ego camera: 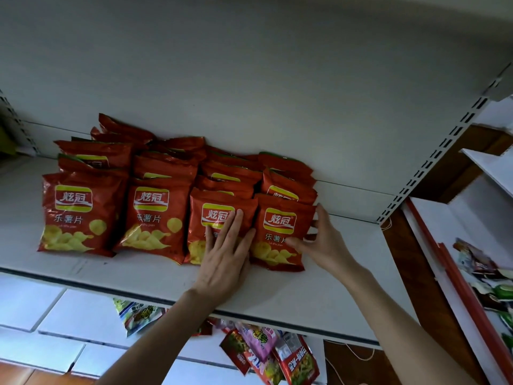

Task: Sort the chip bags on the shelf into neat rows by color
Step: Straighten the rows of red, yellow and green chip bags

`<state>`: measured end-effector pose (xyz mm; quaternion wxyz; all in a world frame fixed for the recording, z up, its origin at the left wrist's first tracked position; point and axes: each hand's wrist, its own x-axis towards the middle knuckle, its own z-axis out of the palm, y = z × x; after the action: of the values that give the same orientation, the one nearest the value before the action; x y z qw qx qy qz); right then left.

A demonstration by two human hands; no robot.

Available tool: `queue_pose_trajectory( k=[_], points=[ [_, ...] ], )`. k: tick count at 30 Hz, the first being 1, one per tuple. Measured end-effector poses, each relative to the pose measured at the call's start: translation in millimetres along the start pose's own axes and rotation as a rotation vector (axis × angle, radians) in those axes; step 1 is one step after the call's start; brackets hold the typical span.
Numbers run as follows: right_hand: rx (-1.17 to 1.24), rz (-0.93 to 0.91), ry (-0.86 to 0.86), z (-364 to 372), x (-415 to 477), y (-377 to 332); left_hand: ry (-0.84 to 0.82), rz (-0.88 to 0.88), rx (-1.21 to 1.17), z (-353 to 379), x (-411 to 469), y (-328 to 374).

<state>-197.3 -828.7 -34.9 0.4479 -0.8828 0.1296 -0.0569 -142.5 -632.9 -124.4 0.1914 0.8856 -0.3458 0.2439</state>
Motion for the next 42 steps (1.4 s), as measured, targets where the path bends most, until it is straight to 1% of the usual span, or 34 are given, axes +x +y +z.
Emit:
queue_pose_trajectory(
  k=[3,6,10,12,14,18,21,23,26,28,34,37,42],
  points=[
    [0.000,-0.078,0.070,15,5,4,-0.015,0.028,0.028,0,0,-9],
    [-0.008,-0.085,0.098,21,9,5,-0.045,0.020,0.067,2,0,-11],
    [-0.009,-0.067,0.129,22,7,6,-0.016,0.022,-0.040,-5,-1,-11],
    [-0.005,-0.052,0.137,23,6,5,0.025,0.072,-0.024,-14,1,-14],
    [-0.005,-0.039,0.147,26,5,4,0.057,0.151,0.054,-21,5,-20],
    [-0.007,0.013,0.212,34,-1,-5,0.036,0.282,0.153,-16,13,-36],
    [0.003,0.027,0.286,43,-6,-10,0.001,0.320,0.150,-6,14,-47],
    [-0.045,0.022,0.335,49,-12,-10,-0.014,0.314,0.138,-3,15,-52],
    [-0.239,0.050,0.361,54,-25,-10,-0.028,0.294,0.124,-4,18,-55],
    [-0.372,0.081,0.351,55,-34,-9,-0.036,0.305,0.124,-6,19,-57],
    [-0.640,0.025,0.194,57,-33,-2,0.007,0.293,0.110,-4,20,-55],
    [-0.711,0.024,0.172,56,-25,0,0.007,0.287,0.121,-2,21,-53],
    [-0.719,0.034,0.163,55,-23,1,-0.003,0.280,0.124,-3,21,-52]
  ],
)
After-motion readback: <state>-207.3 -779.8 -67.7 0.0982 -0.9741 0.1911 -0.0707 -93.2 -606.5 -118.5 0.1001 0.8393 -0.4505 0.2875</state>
